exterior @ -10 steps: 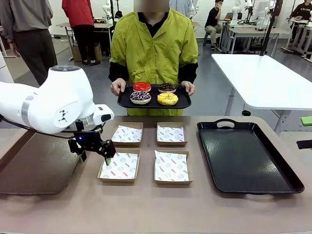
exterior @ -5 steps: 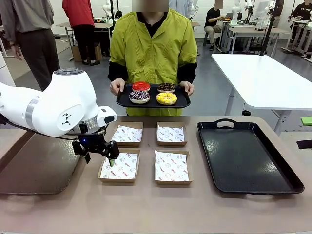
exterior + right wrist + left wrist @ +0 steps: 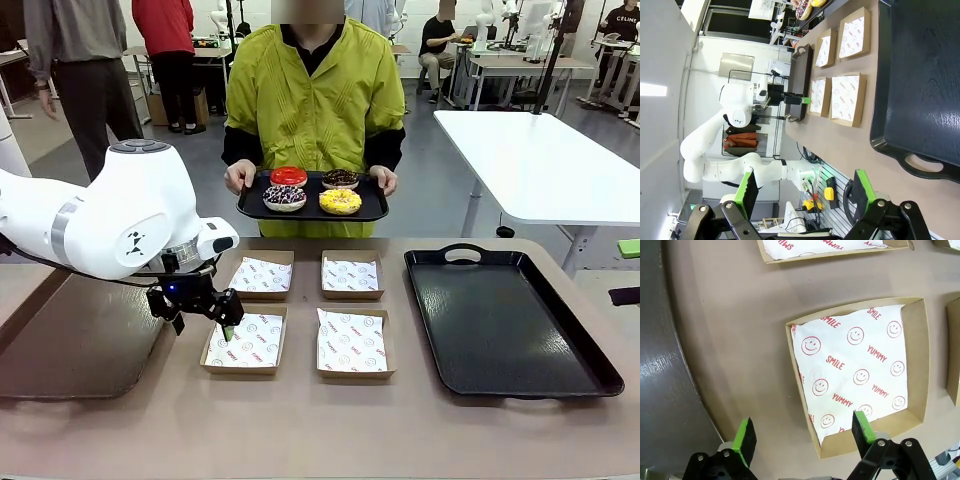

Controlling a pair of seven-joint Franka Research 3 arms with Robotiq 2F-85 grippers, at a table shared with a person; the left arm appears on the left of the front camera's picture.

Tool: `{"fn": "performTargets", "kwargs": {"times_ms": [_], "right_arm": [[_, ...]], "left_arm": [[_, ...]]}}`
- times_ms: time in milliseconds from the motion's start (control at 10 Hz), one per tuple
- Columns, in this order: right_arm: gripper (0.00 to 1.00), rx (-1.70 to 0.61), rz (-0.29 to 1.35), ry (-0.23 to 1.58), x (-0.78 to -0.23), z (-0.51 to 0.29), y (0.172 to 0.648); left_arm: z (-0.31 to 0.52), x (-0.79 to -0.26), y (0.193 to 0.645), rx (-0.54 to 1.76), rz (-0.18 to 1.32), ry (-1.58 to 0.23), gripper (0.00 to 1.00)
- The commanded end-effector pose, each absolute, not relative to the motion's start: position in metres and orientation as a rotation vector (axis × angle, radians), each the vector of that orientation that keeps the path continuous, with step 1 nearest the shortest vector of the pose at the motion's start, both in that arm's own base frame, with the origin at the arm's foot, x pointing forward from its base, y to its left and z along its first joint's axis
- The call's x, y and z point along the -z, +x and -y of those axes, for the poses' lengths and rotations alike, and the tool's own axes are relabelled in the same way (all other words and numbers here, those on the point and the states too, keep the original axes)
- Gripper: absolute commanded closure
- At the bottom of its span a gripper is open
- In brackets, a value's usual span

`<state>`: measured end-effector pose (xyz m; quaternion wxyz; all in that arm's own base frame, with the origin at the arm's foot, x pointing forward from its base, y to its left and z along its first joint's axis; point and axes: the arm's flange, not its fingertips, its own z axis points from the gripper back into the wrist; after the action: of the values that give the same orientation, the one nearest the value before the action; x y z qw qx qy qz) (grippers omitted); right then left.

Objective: Individually package the donuts and arrange them on the tray.
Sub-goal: Pick up one Paper togo box.

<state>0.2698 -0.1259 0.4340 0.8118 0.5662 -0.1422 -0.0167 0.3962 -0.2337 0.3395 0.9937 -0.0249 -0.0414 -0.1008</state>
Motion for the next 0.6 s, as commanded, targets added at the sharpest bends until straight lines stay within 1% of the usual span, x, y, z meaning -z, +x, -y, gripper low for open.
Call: {"fn": "performTargets", "kwargs": {"times_ms": [0,200,500], "right_arm": [[0.0,0.024,0.317,1.226,-0.434,0.126,0.272],[0.0,0.024,0.317,1.226,-0.434,0.126,0.272],[0.0,0.024,0.317,1.226,-0.434,0.126,0.272]], "left_arm": [[0.239,-0.336,0.4,0.18,0.085,-0.027,0.0],[0.251,-0.329,0.405,0.132,0.101,0.015,0.0],[0.258,-0.319,0.42,0.073,0.109,-0.024,0.0]]}}
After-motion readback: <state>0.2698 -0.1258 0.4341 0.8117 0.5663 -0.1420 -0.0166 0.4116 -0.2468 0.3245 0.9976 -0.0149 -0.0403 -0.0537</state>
